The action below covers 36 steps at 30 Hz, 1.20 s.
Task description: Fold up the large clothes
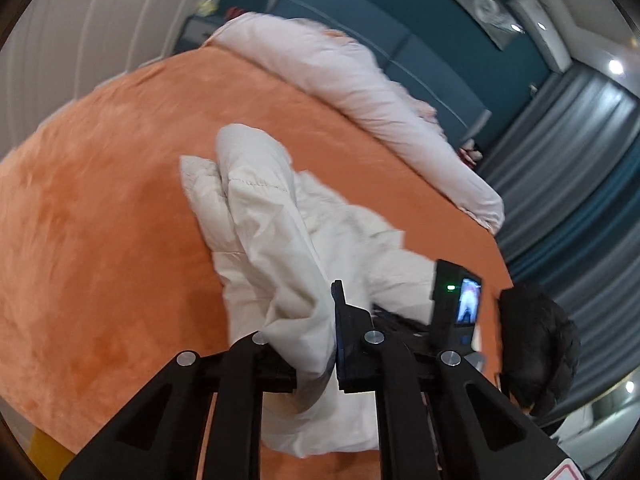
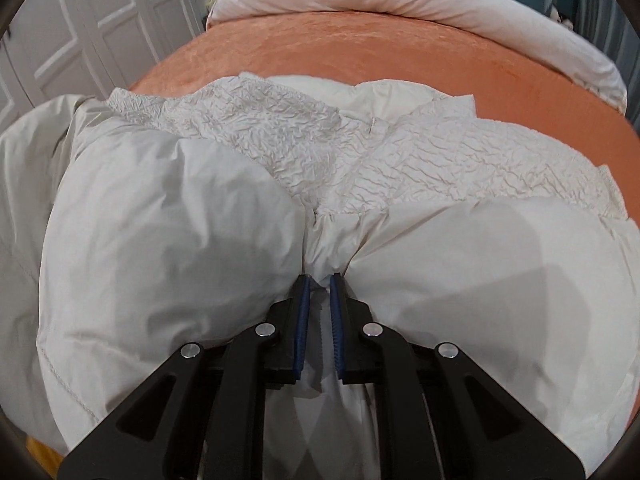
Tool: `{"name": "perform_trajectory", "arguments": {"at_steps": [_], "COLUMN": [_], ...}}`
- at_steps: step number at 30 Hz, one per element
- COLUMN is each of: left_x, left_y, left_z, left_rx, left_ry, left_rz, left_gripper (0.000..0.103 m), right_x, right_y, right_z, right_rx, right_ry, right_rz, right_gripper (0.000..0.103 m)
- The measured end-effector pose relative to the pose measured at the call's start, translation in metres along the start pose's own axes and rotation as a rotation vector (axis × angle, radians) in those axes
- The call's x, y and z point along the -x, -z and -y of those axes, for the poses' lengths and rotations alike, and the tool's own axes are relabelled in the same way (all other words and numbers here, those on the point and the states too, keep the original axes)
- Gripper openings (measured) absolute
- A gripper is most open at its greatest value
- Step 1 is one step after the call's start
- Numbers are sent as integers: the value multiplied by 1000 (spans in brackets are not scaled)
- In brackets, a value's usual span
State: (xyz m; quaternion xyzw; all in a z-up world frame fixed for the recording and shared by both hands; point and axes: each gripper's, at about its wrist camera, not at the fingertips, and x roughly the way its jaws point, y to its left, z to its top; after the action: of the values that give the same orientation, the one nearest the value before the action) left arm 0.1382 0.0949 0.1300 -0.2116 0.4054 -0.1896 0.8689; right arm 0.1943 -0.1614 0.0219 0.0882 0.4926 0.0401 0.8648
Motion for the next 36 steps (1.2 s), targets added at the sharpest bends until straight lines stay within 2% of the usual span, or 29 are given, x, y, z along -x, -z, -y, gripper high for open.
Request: {"name": "perform_trajectory", "arguments": {"at_steps": [3, 7, 9, 12, 17, 21, 24, 25, 27, 29, 30, 31, 32, 36], "left_x": [5, 4, -1, 0, -7, -16, -11, -10, -9, -11, -13, -16, -23, -54], "left_y": [-2, -1, -1, 4, 21, 31, 31, 31, 33, 37, 40, 42, 49, 77], "left_z": [29, 59, 69, 86, 121, 133, 134, 134, 136, 145, 152, 159, 170, 206], "left_rx": [-68, -130, -146, -168, -272, -314, -333, -333, -341, -375, -400, -422, -463, -576], "left_ry": [-1, -15, -15, 5, 26, 28, 33, 36, 42, 54, 63, 74, 81, 128], "left_rz": [14, 19, 17, 15, -21, -47, -44, -46, -52, -60, -71, -90, -115, -208], "left_gripper": [9, 9, 9, 9, 8, 8, 8, 8, 8, 8, 8, 8, 8, 7], "right_x": [41, 84, 81, 62, 35, 44, 80, 87, 76, 49, 40, 41, 42, 51], "right_y": [12, 45, 59, 72, 82, 75, 66, 63, 65, 78, 88, 98, 102, 114], "right_z": [28, 54, 55, 37, 21, 27, 45, 54, 57, 42, 33, 24, 23, 54], "right_rx": [-125, -161, -154, -87, -27, -12, -71, -128, -179, -153, -131, -108, -109, -293], "right_ry": [-137, -211, -260, -266, -257, -301, -323, -357, -408, -404, -404, -380, -379, -549], "right_rz": [39, 77, 24, -29, -30, -73, 36, 60, 23, -61, -67, -5, 18, 34], "right_gripper": [12, 12, 12, 12, 10, 8, 9, 9, 9, 6, 4, 4, 4, 2]}}
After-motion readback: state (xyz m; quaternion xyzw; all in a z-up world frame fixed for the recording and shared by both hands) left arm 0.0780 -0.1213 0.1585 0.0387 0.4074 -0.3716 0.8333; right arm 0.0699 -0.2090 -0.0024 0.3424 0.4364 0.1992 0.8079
